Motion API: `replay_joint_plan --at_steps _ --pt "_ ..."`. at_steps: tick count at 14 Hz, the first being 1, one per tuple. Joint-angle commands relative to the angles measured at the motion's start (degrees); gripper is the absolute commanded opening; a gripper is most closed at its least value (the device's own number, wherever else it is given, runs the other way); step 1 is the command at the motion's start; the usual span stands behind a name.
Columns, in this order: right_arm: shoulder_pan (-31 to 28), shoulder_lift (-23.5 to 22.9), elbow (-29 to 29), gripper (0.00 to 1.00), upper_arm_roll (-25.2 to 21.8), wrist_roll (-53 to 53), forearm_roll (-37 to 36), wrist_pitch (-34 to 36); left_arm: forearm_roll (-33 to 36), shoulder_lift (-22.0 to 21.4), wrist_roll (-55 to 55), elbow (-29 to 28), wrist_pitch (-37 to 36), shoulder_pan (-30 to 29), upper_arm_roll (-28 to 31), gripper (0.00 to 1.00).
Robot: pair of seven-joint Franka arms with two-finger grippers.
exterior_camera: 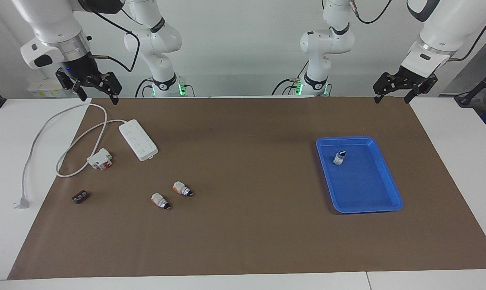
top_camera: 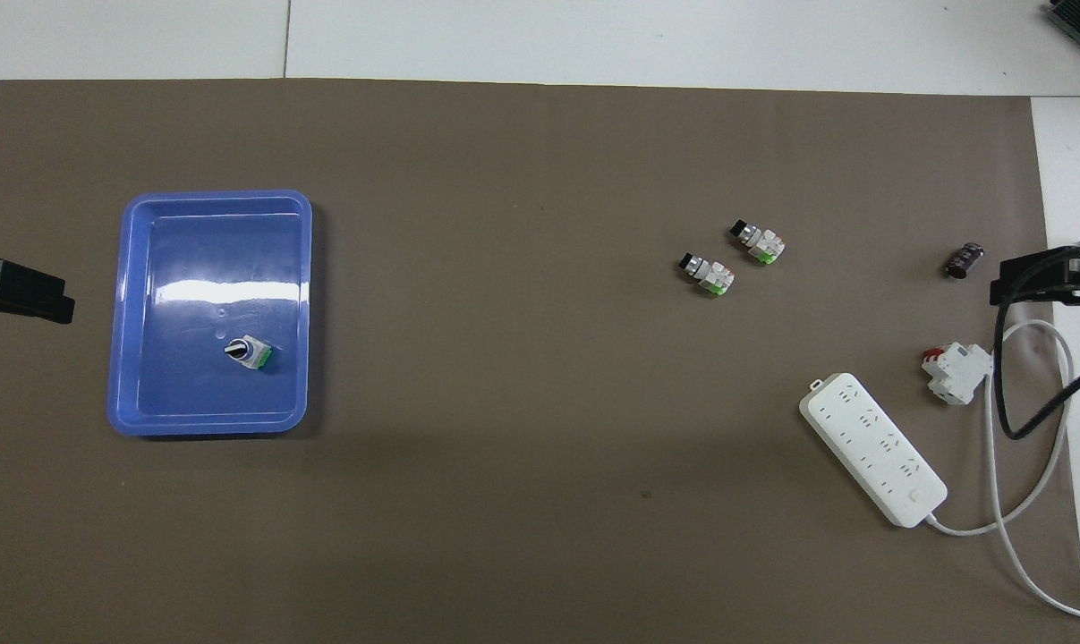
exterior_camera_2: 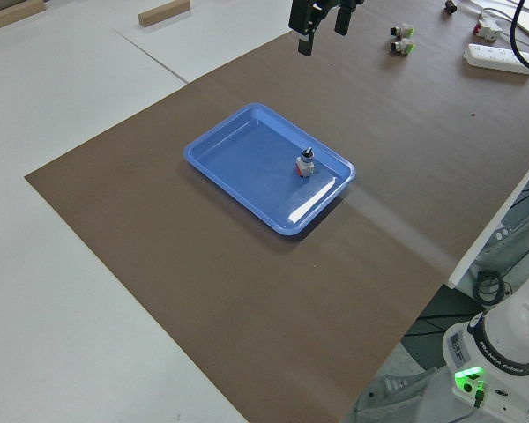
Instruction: Turn and place switch with both arms
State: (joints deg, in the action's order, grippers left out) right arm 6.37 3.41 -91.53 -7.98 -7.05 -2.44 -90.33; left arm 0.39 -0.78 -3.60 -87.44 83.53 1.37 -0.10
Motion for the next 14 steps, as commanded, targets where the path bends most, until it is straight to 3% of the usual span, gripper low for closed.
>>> replay_joint_plan --at_steps 1,3,5,8,10,14 --pt "0.1 1.8 -3.4 1.00 0.3 -1.2 -0.1 -3.5 -0.6 -1.7 -0.7 -2.1 0.3 0.7 0.5 1.00" --pt "0.1 2.4 -4.9 1.00 0.3 -7.8 1.5 -6.7 -0.6 -1.8 -0.7 -2.4 0.4 0.7 0.6 1.00" --pt "1.0 2.4 -9.1 1.00 0.6 -28.2 2.7 -12.1 -0.6 -1.8 -0.8 -2.5 0.4 0.7 0.6 1.00" --pt "1.0 1.9 -15.1 1.00 0.6 -47.0 3.5 -18.9 -0.6 -1.9 -0.8 -2.6 0.4 0.6 0.6 1.00" --pt "1.4 -2.2 -15.1 0.99 0.7 -57.3 3.8 -20.8 -0.6 -2.0 -0.8 -2.8 0.5 0.6 0.6 1.00" --pt "6.5 -15.5 -14.9 0.99 1.0 -78.0 10.5 -32.7 -0.6 -2.0 -0.8 -3.0 0.7 0.7 0.6 1.00"
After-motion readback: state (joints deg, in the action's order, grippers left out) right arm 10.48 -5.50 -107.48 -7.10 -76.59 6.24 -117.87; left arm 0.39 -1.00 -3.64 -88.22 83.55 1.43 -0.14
